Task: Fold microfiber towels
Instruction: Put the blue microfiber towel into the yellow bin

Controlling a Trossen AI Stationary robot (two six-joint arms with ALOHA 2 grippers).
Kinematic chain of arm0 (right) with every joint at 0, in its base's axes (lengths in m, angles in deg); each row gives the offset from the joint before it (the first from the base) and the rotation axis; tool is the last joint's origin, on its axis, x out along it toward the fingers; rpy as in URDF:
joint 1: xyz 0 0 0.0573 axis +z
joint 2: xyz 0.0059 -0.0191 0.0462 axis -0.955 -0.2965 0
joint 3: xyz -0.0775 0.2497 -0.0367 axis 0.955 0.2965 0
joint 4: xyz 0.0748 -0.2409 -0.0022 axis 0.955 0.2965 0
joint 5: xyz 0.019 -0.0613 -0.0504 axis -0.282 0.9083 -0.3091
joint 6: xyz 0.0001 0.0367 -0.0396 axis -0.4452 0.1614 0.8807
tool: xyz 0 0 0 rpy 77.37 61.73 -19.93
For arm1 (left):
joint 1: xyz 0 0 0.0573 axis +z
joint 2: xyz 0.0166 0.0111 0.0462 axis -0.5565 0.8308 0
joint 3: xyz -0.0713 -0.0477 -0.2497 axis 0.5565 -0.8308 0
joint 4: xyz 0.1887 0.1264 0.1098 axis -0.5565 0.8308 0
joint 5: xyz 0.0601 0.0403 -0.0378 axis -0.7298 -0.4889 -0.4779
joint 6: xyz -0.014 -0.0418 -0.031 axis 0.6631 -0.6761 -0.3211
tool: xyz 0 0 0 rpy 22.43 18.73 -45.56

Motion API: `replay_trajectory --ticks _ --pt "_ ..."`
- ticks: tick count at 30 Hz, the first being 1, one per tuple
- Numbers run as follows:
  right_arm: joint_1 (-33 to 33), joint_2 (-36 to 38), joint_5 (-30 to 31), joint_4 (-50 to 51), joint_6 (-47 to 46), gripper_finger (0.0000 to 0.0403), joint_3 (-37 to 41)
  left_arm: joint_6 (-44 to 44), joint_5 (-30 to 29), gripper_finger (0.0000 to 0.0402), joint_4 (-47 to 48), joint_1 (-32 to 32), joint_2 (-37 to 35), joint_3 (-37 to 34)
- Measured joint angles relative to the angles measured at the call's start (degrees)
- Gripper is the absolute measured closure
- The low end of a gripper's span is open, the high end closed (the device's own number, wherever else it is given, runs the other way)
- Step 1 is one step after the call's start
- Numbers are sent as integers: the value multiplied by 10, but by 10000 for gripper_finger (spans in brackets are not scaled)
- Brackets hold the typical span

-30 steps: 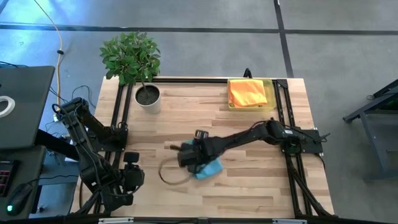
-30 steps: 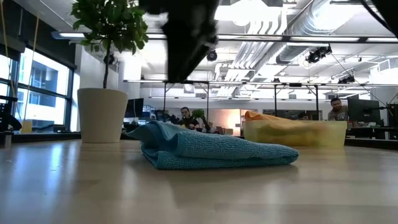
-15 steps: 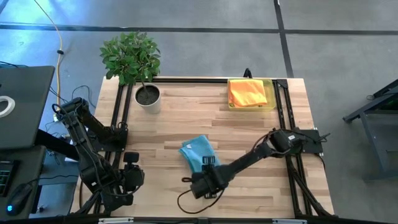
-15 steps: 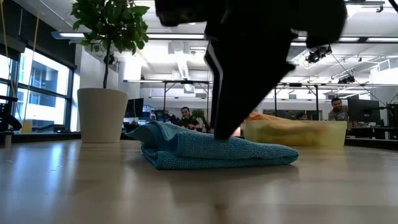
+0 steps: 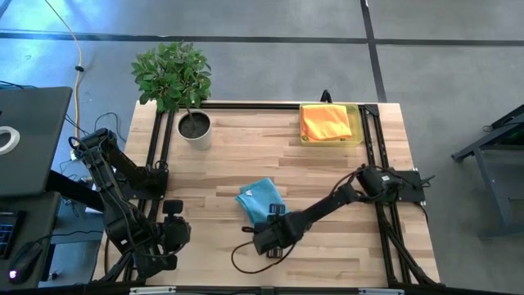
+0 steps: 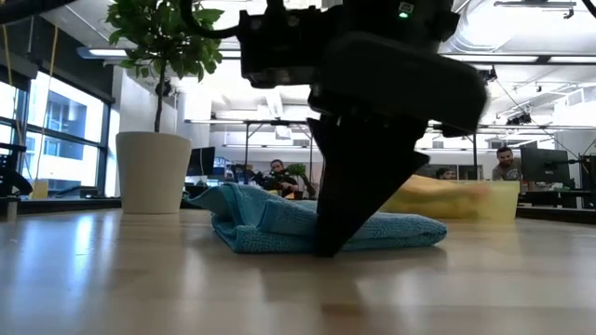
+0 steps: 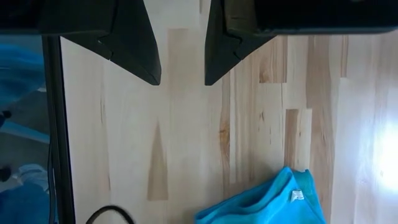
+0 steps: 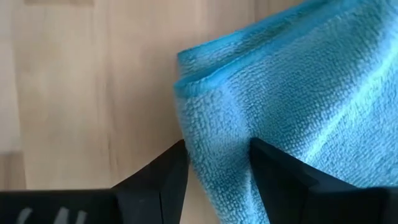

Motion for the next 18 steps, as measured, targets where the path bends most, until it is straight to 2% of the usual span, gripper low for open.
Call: replay_trajectory --ticks 7,10,15,18 --pt "-5 3 27 -45 -76 252 41 0 -11 287 -1 0 0 0" --pt "-2 4 48 -59 -102 290 51 1 -19 287 -1 0 0 0" --pt "1 3 65 -70 -93 383 53 2 -23 287 -1 0 0 0" --pt "0 3 50 -63 -81 390 45 2 -22 287 0 0 0 0"
